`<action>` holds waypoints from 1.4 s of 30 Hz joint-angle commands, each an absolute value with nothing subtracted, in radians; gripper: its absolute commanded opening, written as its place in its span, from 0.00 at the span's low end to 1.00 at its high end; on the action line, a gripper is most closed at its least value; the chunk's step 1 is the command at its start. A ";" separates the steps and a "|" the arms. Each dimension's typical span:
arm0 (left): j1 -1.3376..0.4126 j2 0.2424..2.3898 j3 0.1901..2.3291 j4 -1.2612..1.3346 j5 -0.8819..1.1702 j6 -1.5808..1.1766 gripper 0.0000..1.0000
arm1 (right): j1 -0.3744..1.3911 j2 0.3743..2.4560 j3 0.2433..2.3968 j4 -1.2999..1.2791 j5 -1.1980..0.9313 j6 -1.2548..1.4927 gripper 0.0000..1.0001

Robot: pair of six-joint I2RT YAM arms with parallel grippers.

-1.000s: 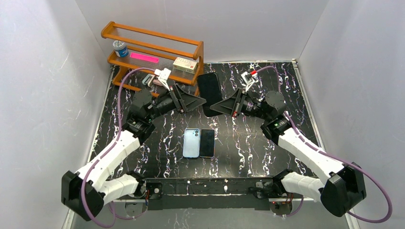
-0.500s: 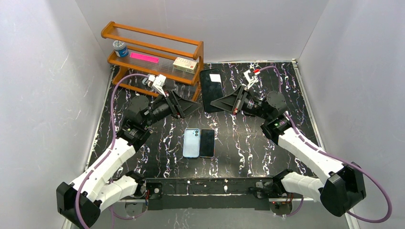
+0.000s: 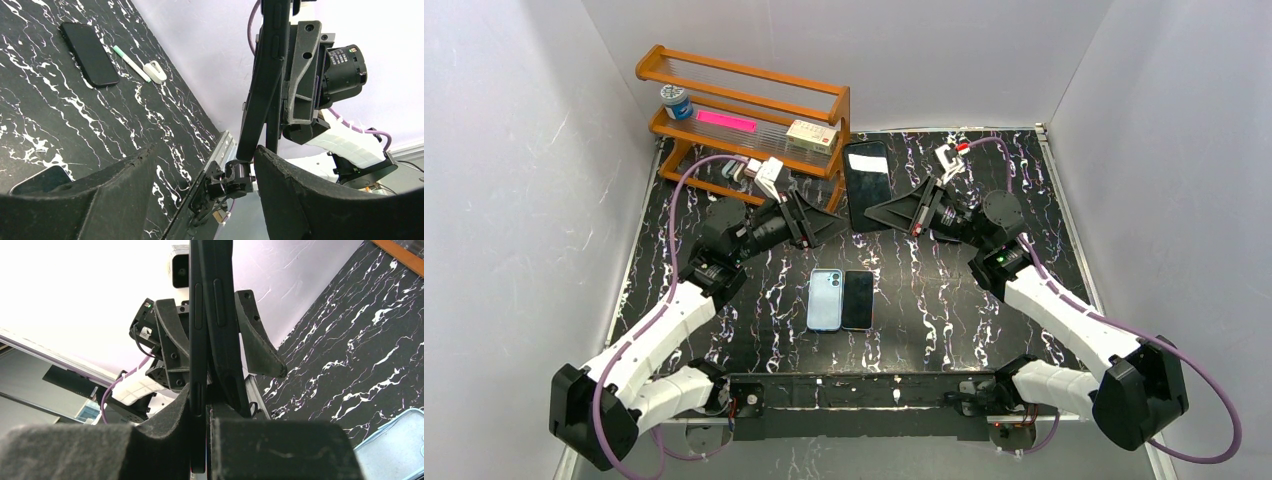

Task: Take the phone out of the phone case
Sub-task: Remove the phone case from the phone.

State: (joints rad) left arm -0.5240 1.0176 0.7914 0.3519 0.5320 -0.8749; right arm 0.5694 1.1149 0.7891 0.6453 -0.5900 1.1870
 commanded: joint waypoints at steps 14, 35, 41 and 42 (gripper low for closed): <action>-0.551 1.115 0.845 0.516 0.549 -0.947 0.45 | 0.566 1.168 0.831 0.783 -0.658 1.205 0.01; -0.548 1.174 0.933 0.416 0.224 -0.836 0.00 | 0.566 1.124 0.804 0.556 -0.737 1.150 0.01; -0.527 1.165 0.940 0.277 0.130 -0.749 0.00 | 0.566 1.085 0.790 0.449 -0.727 1.115 0.01; -0.519 1.164 0.944 0.250 0.125 -0.736 0.00 | 0.566 1.079 0.790 0.411 -0.719 1.094 0.01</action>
State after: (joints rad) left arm -0.5480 1.1835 0.8997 0.3283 0.2569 -0.8154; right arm 0.5587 1.1366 0.7868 0.4686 -0.6758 1.1515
